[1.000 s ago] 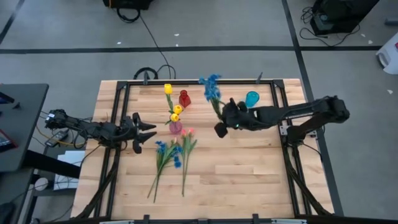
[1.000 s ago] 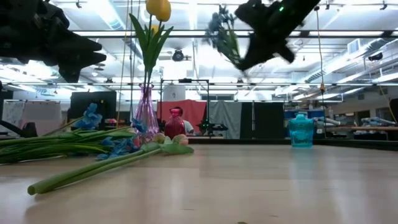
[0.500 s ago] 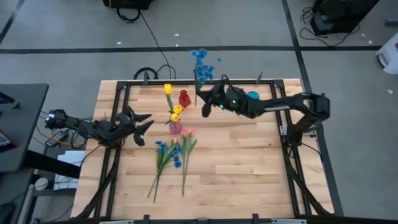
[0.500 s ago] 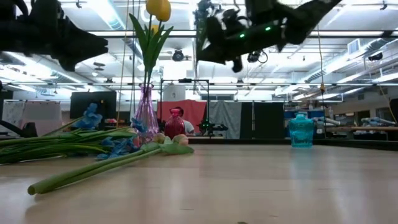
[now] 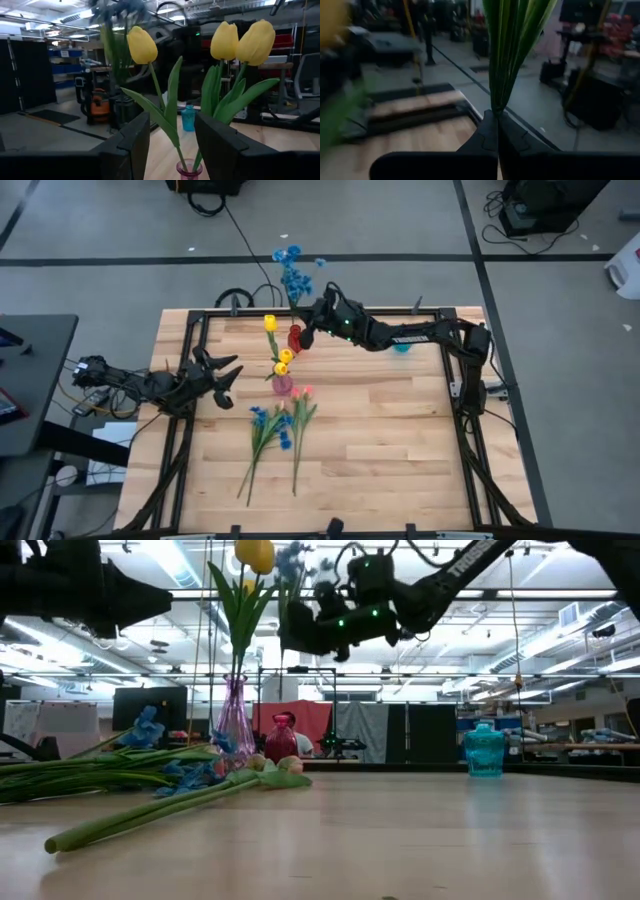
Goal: Sort flowers into vase by color
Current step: Put the right blue lily into the red vase, then put the left pink tulip into the blue vase
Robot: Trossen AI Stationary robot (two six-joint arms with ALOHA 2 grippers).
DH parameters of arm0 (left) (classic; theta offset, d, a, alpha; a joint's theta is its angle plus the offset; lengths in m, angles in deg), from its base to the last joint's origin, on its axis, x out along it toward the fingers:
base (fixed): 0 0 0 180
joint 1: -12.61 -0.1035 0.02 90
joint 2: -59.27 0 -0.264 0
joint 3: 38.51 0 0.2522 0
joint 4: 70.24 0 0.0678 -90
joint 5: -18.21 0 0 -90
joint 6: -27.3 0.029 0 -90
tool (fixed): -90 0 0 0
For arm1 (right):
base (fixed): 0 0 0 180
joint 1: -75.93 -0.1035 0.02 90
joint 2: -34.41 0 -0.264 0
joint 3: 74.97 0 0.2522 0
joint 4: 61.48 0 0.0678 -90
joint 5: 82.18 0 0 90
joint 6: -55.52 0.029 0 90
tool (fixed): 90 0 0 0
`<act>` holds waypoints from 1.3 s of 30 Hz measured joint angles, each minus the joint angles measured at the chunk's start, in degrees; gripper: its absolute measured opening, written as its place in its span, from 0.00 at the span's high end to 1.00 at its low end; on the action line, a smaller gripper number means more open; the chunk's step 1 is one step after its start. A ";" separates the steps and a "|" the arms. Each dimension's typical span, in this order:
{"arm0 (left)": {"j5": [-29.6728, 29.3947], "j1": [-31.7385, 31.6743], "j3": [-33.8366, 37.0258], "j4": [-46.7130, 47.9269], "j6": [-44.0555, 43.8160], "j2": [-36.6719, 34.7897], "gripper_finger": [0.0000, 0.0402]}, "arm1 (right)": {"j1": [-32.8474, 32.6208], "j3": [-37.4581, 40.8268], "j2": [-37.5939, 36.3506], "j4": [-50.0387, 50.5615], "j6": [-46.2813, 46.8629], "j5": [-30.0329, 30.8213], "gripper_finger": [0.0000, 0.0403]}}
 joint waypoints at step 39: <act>-6.38 -0.13 0.00 1.64 1.26 0.02 0.59 | 0.26 -0.34 -6.77 37.20 0.93 0.44 0.70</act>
